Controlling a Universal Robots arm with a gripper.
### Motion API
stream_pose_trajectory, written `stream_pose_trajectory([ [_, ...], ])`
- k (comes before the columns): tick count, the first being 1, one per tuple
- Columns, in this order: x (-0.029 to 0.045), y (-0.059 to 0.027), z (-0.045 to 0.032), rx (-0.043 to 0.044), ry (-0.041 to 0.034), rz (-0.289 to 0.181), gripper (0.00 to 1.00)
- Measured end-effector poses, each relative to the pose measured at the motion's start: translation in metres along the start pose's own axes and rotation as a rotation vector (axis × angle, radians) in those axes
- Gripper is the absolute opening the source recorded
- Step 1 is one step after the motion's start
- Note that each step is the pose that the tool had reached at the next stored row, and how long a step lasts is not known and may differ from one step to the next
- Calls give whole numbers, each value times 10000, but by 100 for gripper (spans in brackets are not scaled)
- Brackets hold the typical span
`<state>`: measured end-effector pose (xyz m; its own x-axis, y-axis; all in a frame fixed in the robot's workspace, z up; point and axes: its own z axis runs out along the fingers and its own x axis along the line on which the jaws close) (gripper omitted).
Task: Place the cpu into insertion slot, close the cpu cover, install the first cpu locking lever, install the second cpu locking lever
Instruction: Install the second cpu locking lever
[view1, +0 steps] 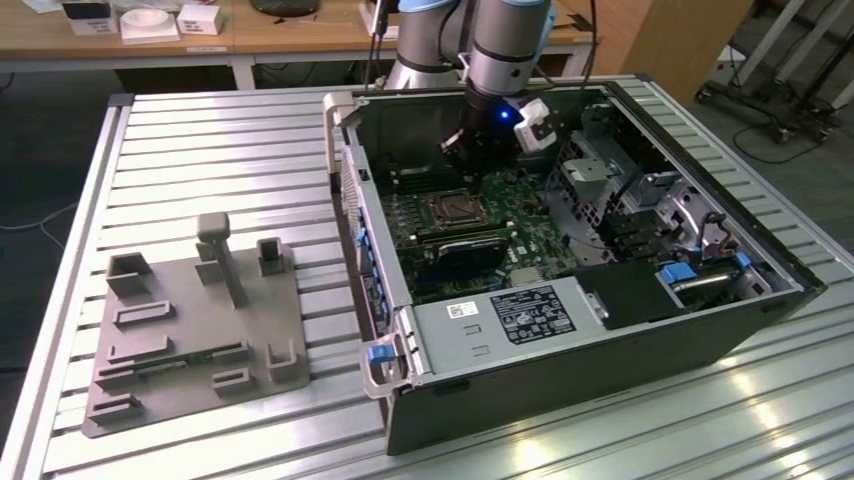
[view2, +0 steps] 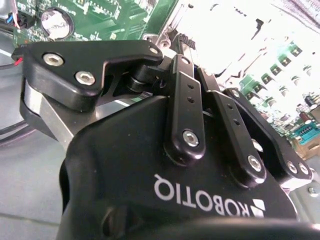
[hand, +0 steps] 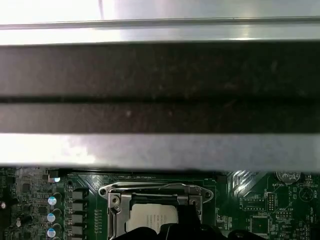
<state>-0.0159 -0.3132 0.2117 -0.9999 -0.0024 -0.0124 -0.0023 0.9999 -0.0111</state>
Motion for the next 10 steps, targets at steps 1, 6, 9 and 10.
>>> stream_pose_trajectory([
  [1,0,-3,-9,8,1,1,10],
  [6,-1,-24,-39,21,-2,-1,10],
  [9,-1,-53,-39,31,-1,0,10],
  [10,-1,-63,-39,33,-1,-1,10],
])
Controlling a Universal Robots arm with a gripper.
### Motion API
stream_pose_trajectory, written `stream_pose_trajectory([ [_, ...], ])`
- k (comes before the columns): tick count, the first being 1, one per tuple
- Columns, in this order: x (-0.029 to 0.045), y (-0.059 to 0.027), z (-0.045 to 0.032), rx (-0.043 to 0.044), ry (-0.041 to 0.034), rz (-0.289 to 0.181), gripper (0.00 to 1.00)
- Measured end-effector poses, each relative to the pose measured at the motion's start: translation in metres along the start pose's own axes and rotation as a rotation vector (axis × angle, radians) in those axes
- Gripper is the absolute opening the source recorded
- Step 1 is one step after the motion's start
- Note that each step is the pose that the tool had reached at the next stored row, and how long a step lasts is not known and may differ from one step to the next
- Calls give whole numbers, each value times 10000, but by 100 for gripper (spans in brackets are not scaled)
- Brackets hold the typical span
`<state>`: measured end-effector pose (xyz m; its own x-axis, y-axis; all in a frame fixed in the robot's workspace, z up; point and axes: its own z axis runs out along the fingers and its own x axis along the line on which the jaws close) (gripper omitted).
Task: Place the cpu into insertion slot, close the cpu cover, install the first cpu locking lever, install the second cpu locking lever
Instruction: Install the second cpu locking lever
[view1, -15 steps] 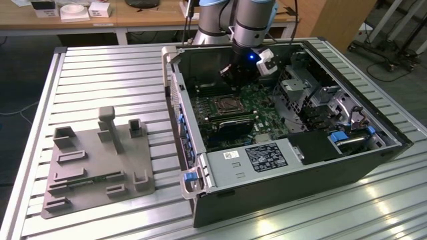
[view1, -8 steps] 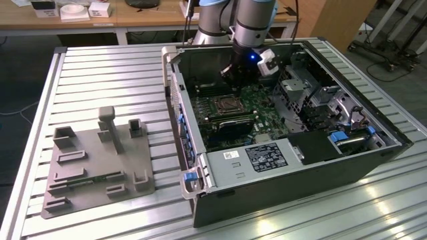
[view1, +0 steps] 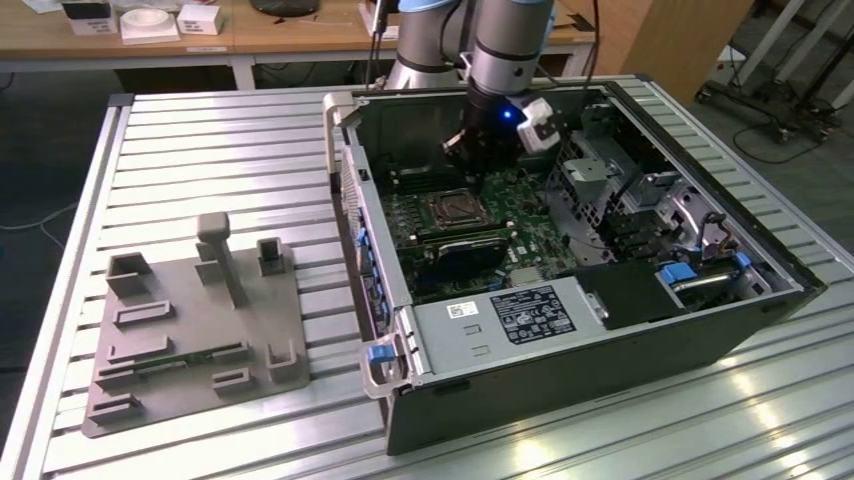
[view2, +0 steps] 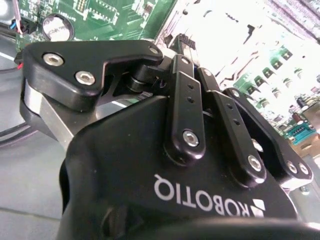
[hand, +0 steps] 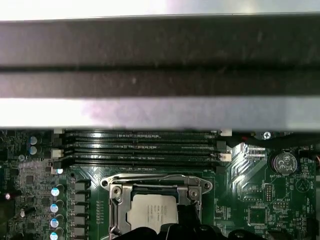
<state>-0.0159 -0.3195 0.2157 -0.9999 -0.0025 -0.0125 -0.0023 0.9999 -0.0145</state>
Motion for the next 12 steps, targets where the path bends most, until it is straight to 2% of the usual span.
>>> stream_pose_trajectory([
  [12,-1,-34,-23,59,0,-2,10],
])
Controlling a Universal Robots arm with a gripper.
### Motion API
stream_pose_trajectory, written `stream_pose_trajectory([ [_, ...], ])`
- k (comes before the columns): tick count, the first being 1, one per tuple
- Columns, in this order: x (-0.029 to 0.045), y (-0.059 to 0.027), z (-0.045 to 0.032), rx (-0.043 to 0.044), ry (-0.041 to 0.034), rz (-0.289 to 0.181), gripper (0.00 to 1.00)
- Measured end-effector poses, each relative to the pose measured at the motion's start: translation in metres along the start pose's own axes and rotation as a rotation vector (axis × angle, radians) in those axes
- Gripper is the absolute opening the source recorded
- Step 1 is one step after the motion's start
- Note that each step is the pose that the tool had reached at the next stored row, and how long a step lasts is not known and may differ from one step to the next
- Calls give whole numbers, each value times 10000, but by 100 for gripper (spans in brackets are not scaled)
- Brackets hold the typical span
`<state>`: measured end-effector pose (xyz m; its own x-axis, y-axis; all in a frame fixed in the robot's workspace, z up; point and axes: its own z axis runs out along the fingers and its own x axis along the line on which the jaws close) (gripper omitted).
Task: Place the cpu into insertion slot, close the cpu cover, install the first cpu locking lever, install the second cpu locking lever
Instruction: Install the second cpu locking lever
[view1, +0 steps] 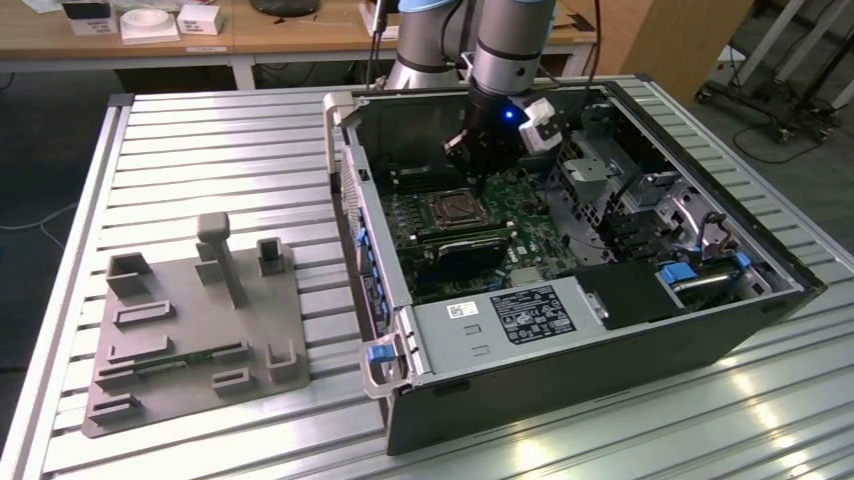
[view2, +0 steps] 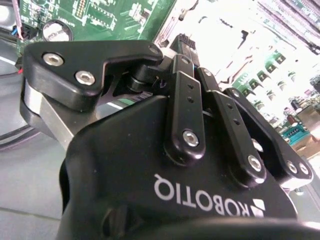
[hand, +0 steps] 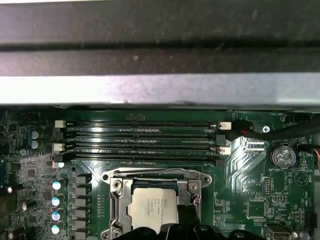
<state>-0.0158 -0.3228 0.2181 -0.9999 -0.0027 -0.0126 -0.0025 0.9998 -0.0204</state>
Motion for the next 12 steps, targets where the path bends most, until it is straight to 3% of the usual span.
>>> stream_pose_trajectory([
  [12,0,-134,-43,30,2,1,10],
])
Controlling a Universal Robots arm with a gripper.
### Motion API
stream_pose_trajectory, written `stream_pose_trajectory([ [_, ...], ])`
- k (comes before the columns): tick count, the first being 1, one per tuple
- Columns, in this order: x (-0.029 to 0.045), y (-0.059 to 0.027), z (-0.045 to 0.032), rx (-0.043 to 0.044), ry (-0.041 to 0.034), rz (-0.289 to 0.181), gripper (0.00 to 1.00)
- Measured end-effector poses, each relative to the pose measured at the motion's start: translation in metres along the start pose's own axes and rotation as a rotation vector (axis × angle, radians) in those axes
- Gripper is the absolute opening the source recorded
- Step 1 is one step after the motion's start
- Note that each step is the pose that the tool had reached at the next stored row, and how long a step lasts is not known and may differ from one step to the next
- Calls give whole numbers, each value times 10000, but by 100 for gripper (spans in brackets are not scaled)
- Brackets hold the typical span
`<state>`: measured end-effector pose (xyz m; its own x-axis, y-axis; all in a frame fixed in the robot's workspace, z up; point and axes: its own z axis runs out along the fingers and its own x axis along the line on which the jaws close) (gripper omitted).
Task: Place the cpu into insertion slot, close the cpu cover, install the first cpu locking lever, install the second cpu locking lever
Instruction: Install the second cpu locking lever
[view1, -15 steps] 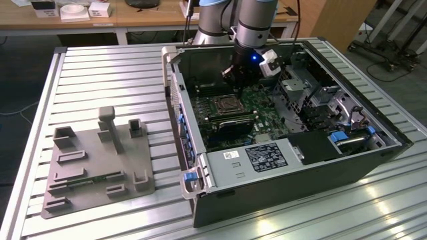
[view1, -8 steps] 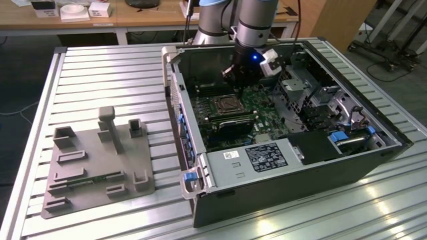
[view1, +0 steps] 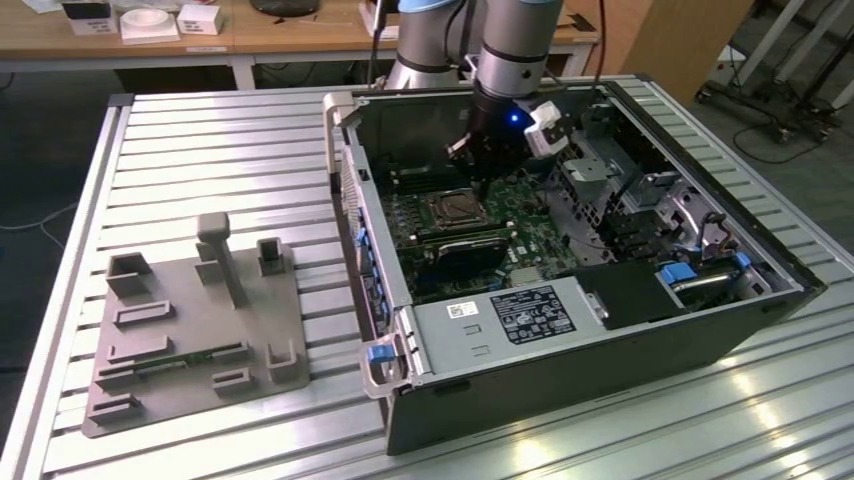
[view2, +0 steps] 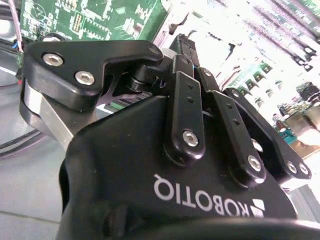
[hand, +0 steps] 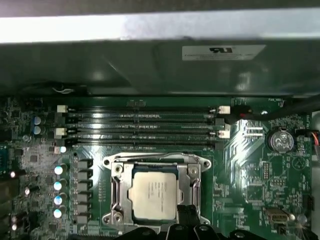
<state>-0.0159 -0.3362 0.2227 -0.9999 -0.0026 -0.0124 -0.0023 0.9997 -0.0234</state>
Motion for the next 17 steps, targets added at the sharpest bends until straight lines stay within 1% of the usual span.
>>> stream_pose_trajectory([
  [4,-1,-24,-66,-3,-1,1,10],
  [7,-1,-61,-89,-23,-2,1,10],
  [8,0,-80,-90,-64,-1,2,10],
  [9,-1,-97,-89,-141,-1,2,10],
  [10,-1,-114,-89,-243,-3,3,10],
  [11,-1,-131,-88,-326,-3,5,10],
  [12,0,-148,-88,-368,-2,5,10],
  [17,1,-215,-91,-374,-2,5,10],
])
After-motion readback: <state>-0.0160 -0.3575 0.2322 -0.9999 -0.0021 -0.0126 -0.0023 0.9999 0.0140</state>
